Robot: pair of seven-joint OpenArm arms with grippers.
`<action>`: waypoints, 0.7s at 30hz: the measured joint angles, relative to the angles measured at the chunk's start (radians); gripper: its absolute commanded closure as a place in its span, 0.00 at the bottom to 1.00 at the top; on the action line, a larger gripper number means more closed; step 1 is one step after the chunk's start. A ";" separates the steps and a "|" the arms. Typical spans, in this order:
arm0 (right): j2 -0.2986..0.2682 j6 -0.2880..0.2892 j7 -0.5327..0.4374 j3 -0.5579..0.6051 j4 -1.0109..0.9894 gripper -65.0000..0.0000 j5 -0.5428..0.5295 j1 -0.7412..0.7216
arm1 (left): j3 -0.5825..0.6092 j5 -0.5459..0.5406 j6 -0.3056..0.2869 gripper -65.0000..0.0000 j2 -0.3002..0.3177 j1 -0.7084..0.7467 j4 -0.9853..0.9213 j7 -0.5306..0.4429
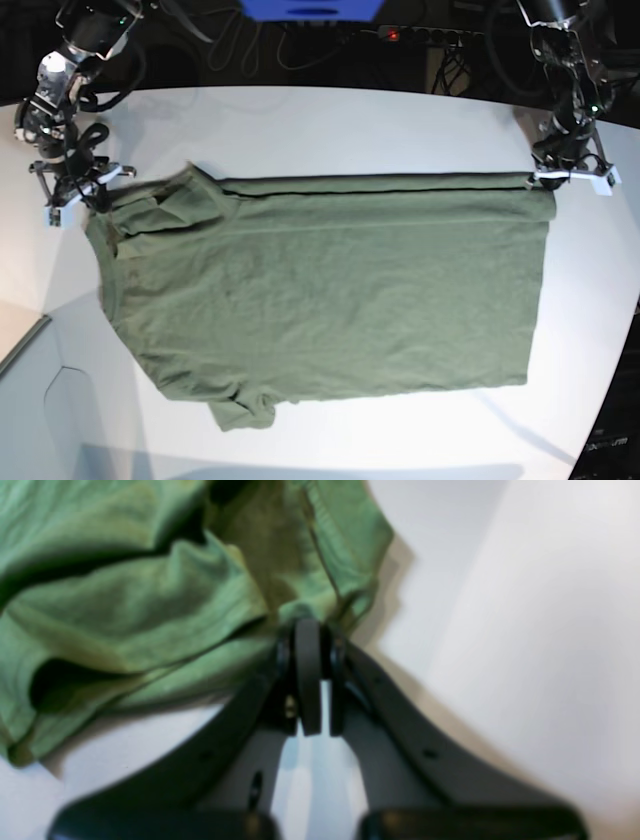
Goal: Layout the t-shirt on the table in an organized manner, then fold the t-shirt properly
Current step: 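Lift the folded edge with both grippers and pull it back open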
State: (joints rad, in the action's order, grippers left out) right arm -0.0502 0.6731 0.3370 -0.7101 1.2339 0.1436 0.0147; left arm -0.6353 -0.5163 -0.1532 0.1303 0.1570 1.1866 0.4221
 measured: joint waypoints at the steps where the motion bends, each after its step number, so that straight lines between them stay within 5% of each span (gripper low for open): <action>1: -0.004 0.000 0.003 0.000 0.000 1.00 0.002 0.008 | 0.000 0.000 0.000 1.00 0.000 0.000 0.000 0.000; 11: -0.015 0.011 0.019 0.005 0.204 1.00 0.001 0.052 | 0.005 0.016 0.016 1.00 -0.005 0.053 0.261 0.039; 15: -0.016 0.011 0.139 0.053 0.288 1.00 0.003 0.010 | 0.009 0.018 0.016 1.00 -0.003 0.019 0.301 0.046; 21: -0.022 0.012 0.253 0.103 0.332 1.00 -0.006 -0.098 | 0.006 0.018 0.014 1.00 0.040 -0.127 0.285 0.251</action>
State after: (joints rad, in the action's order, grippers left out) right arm -0.0719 0.6849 0.5896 -0.6075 1.5654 0.1375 -0.0837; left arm -0.6289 -0.4980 -0.1387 0.1699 0.0303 1.4715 0.6735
